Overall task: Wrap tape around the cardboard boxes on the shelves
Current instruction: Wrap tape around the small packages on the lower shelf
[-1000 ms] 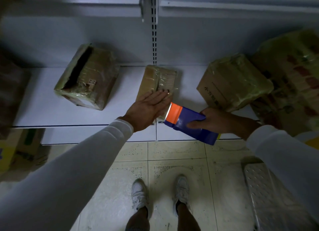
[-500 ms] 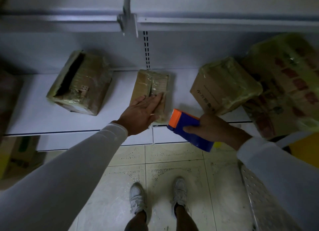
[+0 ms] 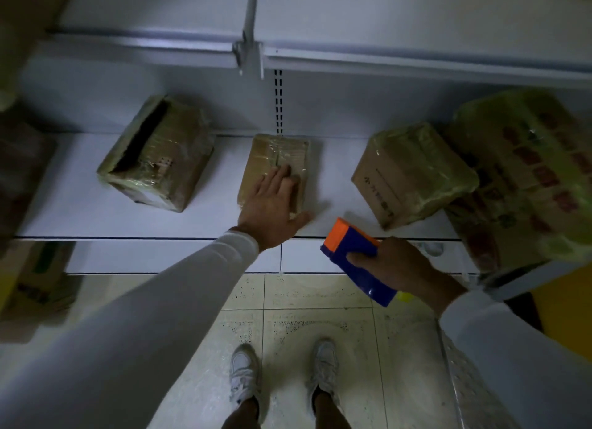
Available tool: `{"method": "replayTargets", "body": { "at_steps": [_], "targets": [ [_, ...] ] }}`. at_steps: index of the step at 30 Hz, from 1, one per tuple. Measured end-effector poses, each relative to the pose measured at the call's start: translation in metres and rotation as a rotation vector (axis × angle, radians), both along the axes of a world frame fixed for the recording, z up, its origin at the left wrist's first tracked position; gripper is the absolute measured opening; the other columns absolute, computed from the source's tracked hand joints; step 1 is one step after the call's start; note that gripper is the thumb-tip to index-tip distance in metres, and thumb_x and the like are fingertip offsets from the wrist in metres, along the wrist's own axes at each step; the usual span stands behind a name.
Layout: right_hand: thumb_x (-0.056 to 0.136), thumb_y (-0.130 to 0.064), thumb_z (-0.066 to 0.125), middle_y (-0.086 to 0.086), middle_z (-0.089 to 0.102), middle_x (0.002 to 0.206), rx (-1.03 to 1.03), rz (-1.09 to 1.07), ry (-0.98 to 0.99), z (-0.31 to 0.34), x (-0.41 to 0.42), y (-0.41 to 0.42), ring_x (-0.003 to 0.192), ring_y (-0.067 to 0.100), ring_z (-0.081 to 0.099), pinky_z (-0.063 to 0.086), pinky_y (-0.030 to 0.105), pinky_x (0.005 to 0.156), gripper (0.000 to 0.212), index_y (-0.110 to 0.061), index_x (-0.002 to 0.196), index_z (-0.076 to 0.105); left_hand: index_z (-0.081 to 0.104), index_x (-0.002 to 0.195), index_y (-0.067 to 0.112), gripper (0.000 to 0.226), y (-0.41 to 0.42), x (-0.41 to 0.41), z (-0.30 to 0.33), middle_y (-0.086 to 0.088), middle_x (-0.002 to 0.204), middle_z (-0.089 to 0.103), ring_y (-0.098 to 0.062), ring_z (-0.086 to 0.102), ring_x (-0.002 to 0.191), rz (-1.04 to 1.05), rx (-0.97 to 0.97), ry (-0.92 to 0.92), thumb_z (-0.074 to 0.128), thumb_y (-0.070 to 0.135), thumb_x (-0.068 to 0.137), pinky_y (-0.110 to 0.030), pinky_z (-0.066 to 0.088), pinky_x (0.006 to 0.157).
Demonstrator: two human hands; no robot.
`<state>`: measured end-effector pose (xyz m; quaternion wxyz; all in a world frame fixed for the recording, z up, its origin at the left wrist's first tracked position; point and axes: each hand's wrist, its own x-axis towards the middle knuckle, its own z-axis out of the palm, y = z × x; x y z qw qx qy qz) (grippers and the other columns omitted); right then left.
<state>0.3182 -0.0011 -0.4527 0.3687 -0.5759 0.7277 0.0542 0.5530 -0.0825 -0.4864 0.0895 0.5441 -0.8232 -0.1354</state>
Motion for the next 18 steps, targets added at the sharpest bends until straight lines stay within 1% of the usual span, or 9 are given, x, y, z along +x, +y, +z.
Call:
{"method": "replayTargets", "body": {
  "at_steps": [2, 4, 6, 10, 12, 14, 16, 18],
  "targets": [
    [0.084, -0.063, 0.058, 0.001, 0.059, 0.064, 0.008, 0.01, -0.005, -0.004, -0.003, 0.009, 0.059, 0.017, 0.059, 0.04, 0.026, 0.055, 0.048, -0.017, 0.071, 0.054, 0.028, 0.144, 0.007, 0.074, 0.005, -0.02, -0.003, -0.013, 0.154, 0.028, -0.027, 0.019, 0.145, 0.133, -0.032, 0.01, 0.052, 0.049, 0.089, -0.042, 0.011, 0.119],
    [0.084, -0.062, 0.06, 0.001, 0.058, 0.061, 0.009, -0.026, -0.045, -0.007, -0.009, 0.016, 0.056, 0.017, 0.058, 0.04, 0.025, 0.054, 0.049, -0.017, 0.067, 0.052, 0.026, 0.145, 0.003, 0.068, 0.01, -0.032, -0.009, -0.014, 0.152, 0.033, -0.027, 0.022, 0.144, 0.193, -0.069, -0.029, 0.048, 0.039, 0.091, -0.043, 0.013, 0.119],
    [0.084, -0.058, 0.062, 0.001, 0.057, 0.058, 0.008, -0.052, -0.082, -0.009, -0.014, 0.019, 0.053, 0.016, 0.056, 0.039, 0.024, 0.052, 0.049, -0.016, 0.063, 0.051, 0.026, 0.145, 0.003, 0.066, 0.01, -0.035, -0.013, -0.013, 0.151, 0.035, -0.027, 0.026, 0.143, 0.211, -0.096, -0.092, 0.046, 0.035, 0.09, -0.044, 0.017, 0.118],
    [0.083, -0.057, 0.064, 0.003, 0.056, 0.057, 0.009, -0.051, -0.124, -0.01, -0.02, 0.022, 0.051, 0.017, 0.055, 0.038, 0.024, 0.051, 0.049, -0.015, 0.061, 0.05, 0.013, 0.149, 0.006, 0.077, 0.01, -0.036, -0.013, -0.012, 0.151, 0.034, -0.028, 0.03, 0.14, 0.212, -0.118, -0.1, 0.05, 0.037, 0.09, -0.048, 0.022, 0.115],
    [0.083, -0.057, 0.065, 0.003, 0.06, 0.06, 0.02, -0.056, -0.153, -0.009, -0.021, 0.023, 0.053, 0.017, 0.058, 0.04, 0.024, 0.052, 0.047, -0.016, 0.063, 0.053, 0.015, 0.15, 0.009, 0.073, 0.01, -0.034, -0.012, -0.01, 0.153, 0.031, -0.027, 0.025, 0.142, 0.184, -0.11, -0.15, 0.046, 0.04, 0.092, -0.047, 0.019, 0.116],
    [0.083, -0.056, 0.065, 0.002, 0.06, 0.06, 0.024, -0.039, -0.17, -0.006, -0.02, 0.023, 0.053, 0.015, 0.058, 0.04, 0.024, 0.052, 0.045, -0.017, 0.063, 0.053, 0.015, 0.151, 0.011, 0.07, 0.009, -0.032, -0.011, -0.008, 0.157, 0.024, -0.026, 0.016, 0.146, 0.154, -0.102, -0.21, 0.041, 0.045, 0.094, -0.045, 0.013, 0.118],
    [0.085, -0.054, 0.065, -0.002, 0.054, 0.055, 0.025, -0.009, -0.18, -0.004, -0.018, 0.022, 0.049, 0.012, 0.053, 0.038, 0.022, 0.051, 0.045, -0.02, 0.06, 0.048, 0.013, 0.152, 0.012, 0.071, 0.009, -0.032, -0.011, -0.007, 0.159, 0.019, -0.025, 0.011, 0.147, 0.156, -0.094, -0.212, 0.039, 0.044, 0.095, -0.044, 0.009, 0.119],
    [0.084, -0.054, 0.065, -0.003, 0.053, 0.054, 0.018, 0.008, -0.197, -0.003, -0.017, 0.02, 0.048, 0.011, 0.052, 0.038, 0.022, 0.052, 0.045, -0.02, 0.06, 0.048, 0.011, 0.152, 0.011, 0.071, 0.011, -0.032, -0.012, -0.007, 0.159, 0.016, -0.024, 0.008, 0.147, 0.155, -0.099, -0.201, 0.039, 0.044, 0.095, -0.043, 0.007, 0.119]
  ]
}}
